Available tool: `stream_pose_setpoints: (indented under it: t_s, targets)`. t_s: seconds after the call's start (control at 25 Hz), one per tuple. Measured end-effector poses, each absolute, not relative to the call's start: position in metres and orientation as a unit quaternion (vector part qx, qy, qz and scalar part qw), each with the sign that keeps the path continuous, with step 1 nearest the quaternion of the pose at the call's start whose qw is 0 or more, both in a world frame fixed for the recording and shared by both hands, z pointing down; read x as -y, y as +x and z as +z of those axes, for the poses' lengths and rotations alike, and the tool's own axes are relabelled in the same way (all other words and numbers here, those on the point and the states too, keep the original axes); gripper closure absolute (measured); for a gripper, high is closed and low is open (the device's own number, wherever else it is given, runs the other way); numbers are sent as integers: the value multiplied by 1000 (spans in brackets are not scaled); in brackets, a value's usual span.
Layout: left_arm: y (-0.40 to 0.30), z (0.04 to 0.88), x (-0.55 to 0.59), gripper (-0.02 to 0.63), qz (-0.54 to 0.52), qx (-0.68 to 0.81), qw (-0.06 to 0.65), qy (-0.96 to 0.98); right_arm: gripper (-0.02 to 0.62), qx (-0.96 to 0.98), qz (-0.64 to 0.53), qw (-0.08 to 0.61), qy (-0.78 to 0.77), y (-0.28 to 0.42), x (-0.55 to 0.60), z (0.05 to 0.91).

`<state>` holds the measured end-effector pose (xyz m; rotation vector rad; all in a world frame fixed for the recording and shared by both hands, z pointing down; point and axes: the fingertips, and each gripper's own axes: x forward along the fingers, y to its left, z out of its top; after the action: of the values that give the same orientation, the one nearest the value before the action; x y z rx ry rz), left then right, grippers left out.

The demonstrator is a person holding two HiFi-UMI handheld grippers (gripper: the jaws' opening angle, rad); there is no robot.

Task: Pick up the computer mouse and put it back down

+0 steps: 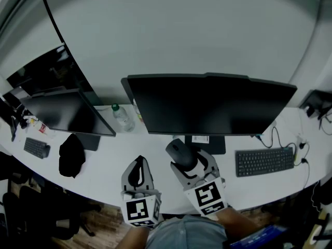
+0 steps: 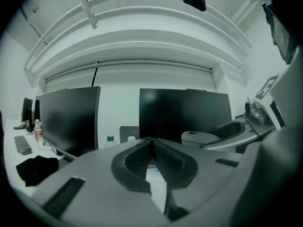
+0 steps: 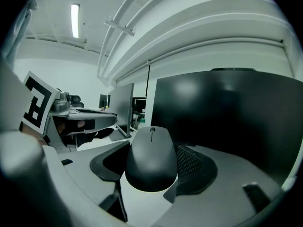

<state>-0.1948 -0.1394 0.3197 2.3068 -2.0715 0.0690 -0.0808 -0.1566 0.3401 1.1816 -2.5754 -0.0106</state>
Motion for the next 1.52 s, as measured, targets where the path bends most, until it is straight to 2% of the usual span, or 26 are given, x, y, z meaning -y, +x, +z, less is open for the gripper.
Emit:
stream_pose_setpoints:
  t_s: [0.76, 1.52]
  targets:
    - [-223, 347, 134, 598, 46, 679, 56, 730, 294, 901, 40, 176, 394, -108, 156, 382]
    - [-239, 391, 143, 598, 93, 676, 98, 725, 293, 891, 103, 221, 382, -121, 169, 464]
